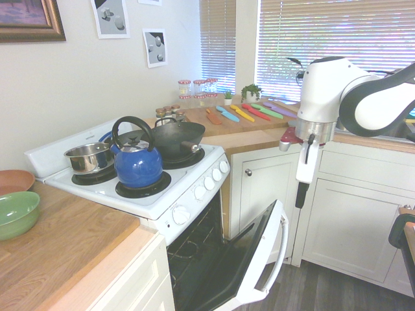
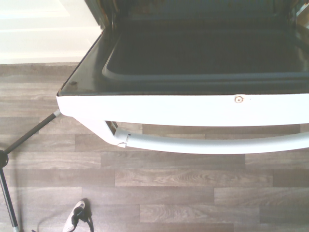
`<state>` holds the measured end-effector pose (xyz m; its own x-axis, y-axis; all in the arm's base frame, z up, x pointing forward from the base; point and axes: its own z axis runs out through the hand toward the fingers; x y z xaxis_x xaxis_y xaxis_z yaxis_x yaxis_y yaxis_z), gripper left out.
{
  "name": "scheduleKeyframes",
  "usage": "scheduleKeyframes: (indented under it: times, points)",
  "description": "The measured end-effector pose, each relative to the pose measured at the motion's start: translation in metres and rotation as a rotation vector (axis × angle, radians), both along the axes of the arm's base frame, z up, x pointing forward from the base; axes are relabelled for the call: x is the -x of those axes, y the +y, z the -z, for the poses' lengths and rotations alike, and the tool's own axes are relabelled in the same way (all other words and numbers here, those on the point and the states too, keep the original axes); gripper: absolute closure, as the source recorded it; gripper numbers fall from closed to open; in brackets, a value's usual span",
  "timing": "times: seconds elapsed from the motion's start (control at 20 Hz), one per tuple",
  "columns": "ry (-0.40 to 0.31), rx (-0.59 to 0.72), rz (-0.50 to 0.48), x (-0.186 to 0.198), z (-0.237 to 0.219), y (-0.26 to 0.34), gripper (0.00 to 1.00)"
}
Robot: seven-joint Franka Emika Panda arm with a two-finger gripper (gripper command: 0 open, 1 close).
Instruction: Close the oven
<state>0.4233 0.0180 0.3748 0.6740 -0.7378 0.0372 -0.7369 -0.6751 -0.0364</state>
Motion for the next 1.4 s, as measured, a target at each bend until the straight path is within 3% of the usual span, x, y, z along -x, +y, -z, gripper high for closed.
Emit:
scheduleKeyframes:
  times: [0.4,0.6,0.95,1.15,1.4]
  points:
    - [0.043,-0.029,0.028,0.008,0.028,0.000,0.00]
    - [0.099,-0.058,0.044,0.024,0.081,0.007,0.00]
    - [0.127,-0.066,-0.004,0.038,0.194,0.005,0.00]
    - [0.073,-0.047,-0.026,0.012,0.246,-0.008,0.00]
    - [0.008,-0.025,-0.023,-0.035,0.268,-0.028,0.00]
